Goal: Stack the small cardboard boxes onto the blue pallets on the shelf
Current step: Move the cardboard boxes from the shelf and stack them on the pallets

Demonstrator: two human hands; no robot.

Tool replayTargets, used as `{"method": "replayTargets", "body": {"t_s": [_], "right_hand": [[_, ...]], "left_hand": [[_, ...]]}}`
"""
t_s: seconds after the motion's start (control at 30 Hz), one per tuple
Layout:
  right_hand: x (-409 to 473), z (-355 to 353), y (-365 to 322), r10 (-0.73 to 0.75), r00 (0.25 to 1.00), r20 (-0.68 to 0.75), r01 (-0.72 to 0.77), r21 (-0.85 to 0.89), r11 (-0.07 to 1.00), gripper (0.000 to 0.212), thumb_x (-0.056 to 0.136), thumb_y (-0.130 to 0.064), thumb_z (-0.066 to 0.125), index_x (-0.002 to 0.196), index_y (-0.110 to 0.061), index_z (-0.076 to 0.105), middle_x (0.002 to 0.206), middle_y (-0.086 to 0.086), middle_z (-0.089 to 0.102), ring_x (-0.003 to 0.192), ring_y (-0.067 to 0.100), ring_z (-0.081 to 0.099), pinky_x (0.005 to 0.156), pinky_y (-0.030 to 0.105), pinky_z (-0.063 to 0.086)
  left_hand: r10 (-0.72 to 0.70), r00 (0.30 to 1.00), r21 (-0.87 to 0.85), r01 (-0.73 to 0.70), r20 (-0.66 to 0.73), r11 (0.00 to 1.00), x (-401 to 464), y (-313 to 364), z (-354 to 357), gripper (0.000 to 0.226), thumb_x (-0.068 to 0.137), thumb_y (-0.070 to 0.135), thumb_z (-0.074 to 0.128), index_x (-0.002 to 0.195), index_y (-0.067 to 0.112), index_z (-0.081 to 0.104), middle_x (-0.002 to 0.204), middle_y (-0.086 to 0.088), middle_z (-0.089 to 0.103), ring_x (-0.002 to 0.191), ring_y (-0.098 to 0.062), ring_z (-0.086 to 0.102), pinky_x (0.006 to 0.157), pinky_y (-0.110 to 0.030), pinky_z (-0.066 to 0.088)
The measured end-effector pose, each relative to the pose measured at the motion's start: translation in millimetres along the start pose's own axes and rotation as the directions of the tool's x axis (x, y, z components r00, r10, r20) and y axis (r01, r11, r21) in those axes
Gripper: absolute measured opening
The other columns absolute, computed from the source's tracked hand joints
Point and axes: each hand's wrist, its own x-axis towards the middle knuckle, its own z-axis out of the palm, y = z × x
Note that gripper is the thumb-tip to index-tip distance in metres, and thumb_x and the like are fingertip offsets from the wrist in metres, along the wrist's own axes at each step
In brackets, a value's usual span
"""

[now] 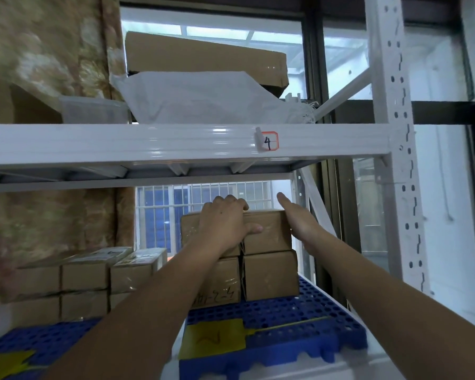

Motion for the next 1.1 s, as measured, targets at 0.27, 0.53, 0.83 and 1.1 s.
{"method": "replayTargets", "body": {"t_s": [0.27,0.53,0.83,1.1], "right_hand": [[-23.2,-29.1,-11.5,-0.375,0.925,-0.056,0.331,-0.362,0.872,0.060,0.101,-0.050,0.048,0.154,-0.023,0.040,0.160,0.003,0.038,0.144,0.024,0.039,0.104,0.028,0.029],[-75.9,61.4,-28.0,-0.513,0.763,0.394,0.643,-0.546,0.537,0.066,0.101,-0.054,0.042,0.160,-0.030,0.024,0.168,-0.001,0.019,0.155,0.019,0.013,0.123,0.041,0.017],[-146.4,215.5,-29.0,-0.272,0.509,0.817,0.812,-0.350,0.467,0.084,0.087,-0.083,0.033,0.157,-0.038,0.027,0.161,-0.004,0.031,0.145,0.022,0.033,0.116,0.043,0.034],[-222.7,350.8,-54.0,-0.191,0.457,0.869,0.810,-0.317,0.493,0.077,0.095,-0.072,0.036,0.160,-0.033,0.020,0.165,-0.008,0.024,0.147,0.017,0.030,0.116,0.033,0.031]], "left_hand": [[-0.020,0.999,-0.082,0.018,-0.025,0.996,-36.9,-41.6,-42.6,0.080,0.088,0.072,0.058,0.154,0.029,0.042,0.162,0.000,0.040,0.147,-0.024,0.037,0.117,-0.042,0.033],[-0.242,0.959,0.055,0.236,0.150,0.970,-130.8,-113.6,-63.3,0.088,0.090,0.082,0.039,0.161,0.032,0.027,0.170,-0.001,0.021,0.154,-0.024,0.024,0.123,-0.049,0.026],[-0.318,0.907,0.106,0.300,0.277,0.948,-249.7,-197.4,-87.5,0.080,0.084,0.090,0.025,0.152,0.049,0.036,0.155,0.012,0.047,0.146,-0.019,0.039,0.121,-0.036,-0.016],[-0.498,0.777,0.206,0.454,0.385,0.867,-368.4,-289.2,-146.8,0.090,0.091,0.083,0.030,0.163,0.031,0.020,0.171,0.003,0.015,0.155,-0.023,0.021,0.122,-0.039,0.024]]}}
